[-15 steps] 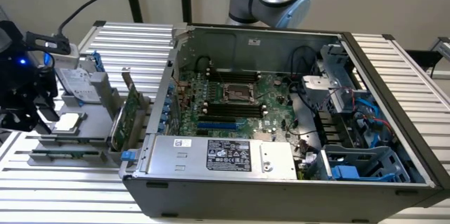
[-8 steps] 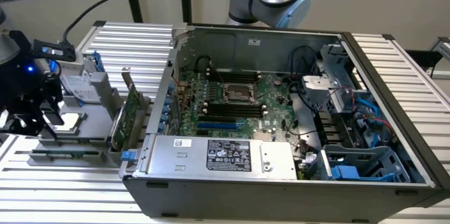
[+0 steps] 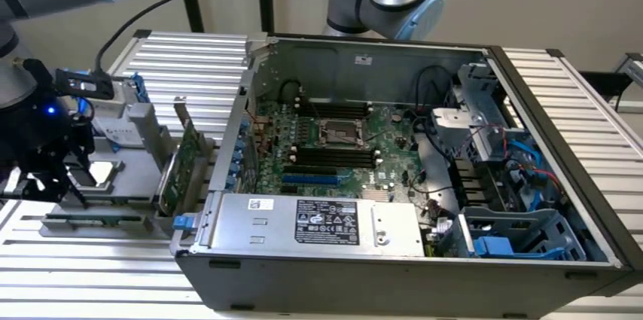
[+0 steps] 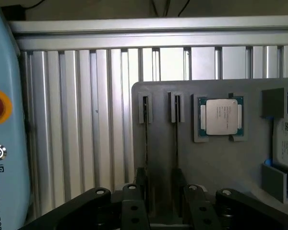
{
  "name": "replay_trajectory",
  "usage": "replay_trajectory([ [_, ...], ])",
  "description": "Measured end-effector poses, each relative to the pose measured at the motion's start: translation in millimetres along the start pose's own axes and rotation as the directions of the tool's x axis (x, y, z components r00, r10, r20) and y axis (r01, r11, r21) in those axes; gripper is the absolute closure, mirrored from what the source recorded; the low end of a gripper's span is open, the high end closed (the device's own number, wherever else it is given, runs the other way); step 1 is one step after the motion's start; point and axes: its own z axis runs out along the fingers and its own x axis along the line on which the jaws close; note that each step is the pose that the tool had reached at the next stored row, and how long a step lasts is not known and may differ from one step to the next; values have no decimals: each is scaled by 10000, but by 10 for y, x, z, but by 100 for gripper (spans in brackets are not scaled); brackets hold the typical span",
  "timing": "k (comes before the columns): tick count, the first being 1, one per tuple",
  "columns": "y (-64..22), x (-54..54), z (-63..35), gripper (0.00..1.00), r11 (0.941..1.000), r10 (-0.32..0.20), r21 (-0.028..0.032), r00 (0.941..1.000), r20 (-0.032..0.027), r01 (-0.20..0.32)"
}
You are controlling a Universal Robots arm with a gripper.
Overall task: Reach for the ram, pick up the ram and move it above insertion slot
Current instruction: 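Pick up the ram and move it above insertion slot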
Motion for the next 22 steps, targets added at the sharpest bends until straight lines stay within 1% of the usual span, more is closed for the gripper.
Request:
replay_trajectory([
  [22, -20, 57, 400, 64, 10000, 0, 0, 10000, -1, 0],
])
